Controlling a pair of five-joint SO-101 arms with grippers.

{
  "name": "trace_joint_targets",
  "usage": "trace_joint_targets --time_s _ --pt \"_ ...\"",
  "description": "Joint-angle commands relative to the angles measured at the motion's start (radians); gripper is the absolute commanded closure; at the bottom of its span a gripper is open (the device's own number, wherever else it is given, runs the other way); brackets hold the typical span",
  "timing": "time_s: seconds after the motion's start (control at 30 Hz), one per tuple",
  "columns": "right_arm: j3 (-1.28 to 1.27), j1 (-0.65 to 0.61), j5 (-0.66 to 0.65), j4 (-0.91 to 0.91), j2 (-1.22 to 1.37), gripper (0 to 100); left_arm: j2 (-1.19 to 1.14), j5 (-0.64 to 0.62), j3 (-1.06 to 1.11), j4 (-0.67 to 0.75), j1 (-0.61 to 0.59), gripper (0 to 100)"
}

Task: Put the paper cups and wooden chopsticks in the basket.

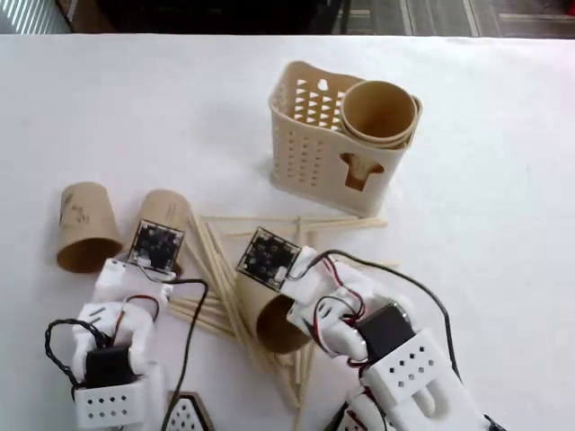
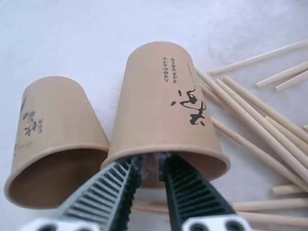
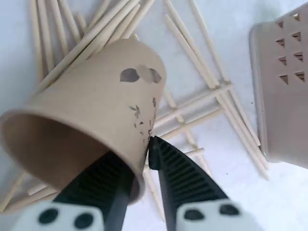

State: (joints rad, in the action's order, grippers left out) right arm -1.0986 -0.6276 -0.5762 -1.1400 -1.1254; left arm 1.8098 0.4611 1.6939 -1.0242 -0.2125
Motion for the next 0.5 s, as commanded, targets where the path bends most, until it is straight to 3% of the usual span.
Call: trace_joint_targets --time_s 0.0,0.3,0.47 --pt "0.117 0.007 0.051 -0.022 -0.019 98.0 0.008 0.008 -0.002 0.017 -0.005 92" --pt "0.242 0.108 0.238 -0.093 -0.01 98.0 0.008 0.0 -0.048 0.006 -0.008 92" --pt "0.207 0.186 0.308 -0.071 -0.008 98.0 0.008 0.008 -0.181 -0.094 -0.01 92"
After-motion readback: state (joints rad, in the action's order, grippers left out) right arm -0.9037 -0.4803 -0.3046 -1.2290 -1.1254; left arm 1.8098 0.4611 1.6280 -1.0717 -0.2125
